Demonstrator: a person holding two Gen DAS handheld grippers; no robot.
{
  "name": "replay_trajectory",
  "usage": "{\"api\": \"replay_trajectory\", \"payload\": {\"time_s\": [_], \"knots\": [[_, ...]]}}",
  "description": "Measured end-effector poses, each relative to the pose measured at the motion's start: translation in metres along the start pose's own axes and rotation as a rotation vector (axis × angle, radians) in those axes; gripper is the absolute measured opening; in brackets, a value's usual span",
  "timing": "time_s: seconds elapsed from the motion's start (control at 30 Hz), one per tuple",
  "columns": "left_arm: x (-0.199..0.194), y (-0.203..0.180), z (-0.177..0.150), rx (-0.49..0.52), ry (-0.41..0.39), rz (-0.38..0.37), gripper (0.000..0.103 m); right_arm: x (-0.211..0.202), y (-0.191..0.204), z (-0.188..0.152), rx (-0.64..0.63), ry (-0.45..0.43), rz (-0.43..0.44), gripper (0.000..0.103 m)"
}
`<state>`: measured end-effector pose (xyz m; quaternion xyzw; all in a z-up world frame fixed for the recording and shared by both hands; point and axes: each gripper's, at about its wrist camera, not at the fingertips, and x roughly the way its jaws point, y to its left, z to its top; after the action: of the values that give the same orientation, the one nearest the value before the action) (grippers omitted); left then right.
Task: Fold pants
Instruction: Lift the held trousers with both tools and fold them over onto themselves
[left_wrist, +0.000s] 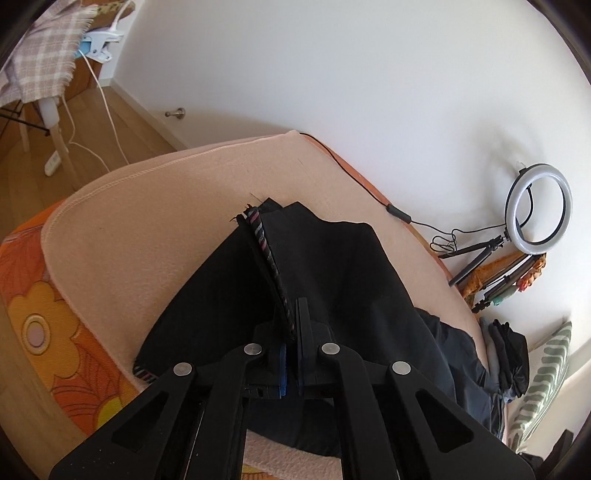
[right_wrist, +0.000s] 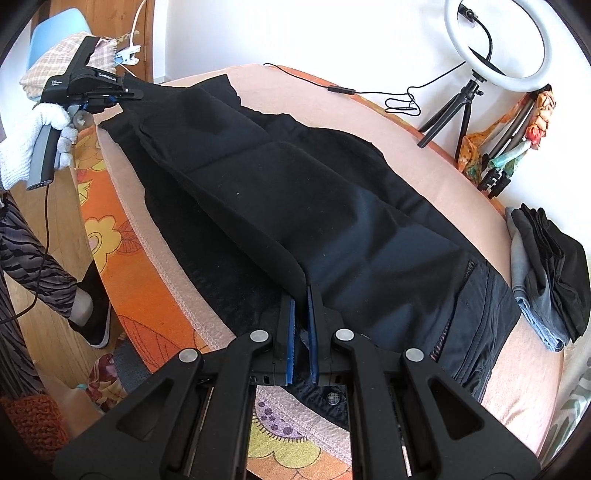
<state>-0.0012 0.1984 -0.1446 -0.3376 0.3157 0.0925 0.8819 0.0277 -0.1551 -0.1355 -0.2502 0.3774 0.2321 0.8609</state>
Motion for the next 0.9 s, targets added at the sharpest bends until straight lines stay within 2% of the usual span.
{"api": "replay_trajectory", "payload": {"time_s": [0.17, 0.23, 0.37, 0.43, 0.5, 0.6, 0.7, 0.8, 0.9], "knots": [[-0.006, 0.012, -0.015, -0.004, -0.001, 0.03, 0.002, 0.005, 0.006, -0.001, -0.029, 0.019, -0.009, 0.007], [-0.007, 0.01, -0.019, 0.025, 0.0, 0.043, 0.002, 0.006, 0.006, -0.001, -0.027, 0.02, -0.018, 0.007], [0.004, 0.01, -0.018, 0.039, 0.051, 0.041, 0.007, 0.007, 0.003, 0.0, -0.016, 0.029, -0.06, 0.007], [0.001, 0.006, -0.016, 0.078, 0.041, 0.074, 0.01, 0.006, 0.005, -0.002, -0.011, 0.033, -0.05, 0.007], [-0.003, 0.007, -0.011, 0.088, 0.028, 0.115, 0.018, 0.008, 0.008, -0.005, -0.009, 0.047, -0.047, 0.007], [-0.013, 0.02, -0.002, 0.035, 0.002, 0.162, 0.018, 0.013, 0.012, -0.011, -0.011, 0.068, -0.043, 0.007], [-0.025, 0.023, 0.007, 0.033, -0.035, 0.201, 0.015, 0.014, 0.011, -0.013, -0.001, 0.074, -0.027, 0.007], [-0.039, 0.01, 0.015, 0.084, -0.078, 0.191, 0.015, 0.01, 0.003, -0.012, 0.049, 0.065, 0.019, 0.011], [-0.046, -0.02, 0.022, 0.172, -0.091, 0.14, 0.015, -0.001, -0.007, -0.014, 0.108, 0.036, 0.077, 0.017]]}}
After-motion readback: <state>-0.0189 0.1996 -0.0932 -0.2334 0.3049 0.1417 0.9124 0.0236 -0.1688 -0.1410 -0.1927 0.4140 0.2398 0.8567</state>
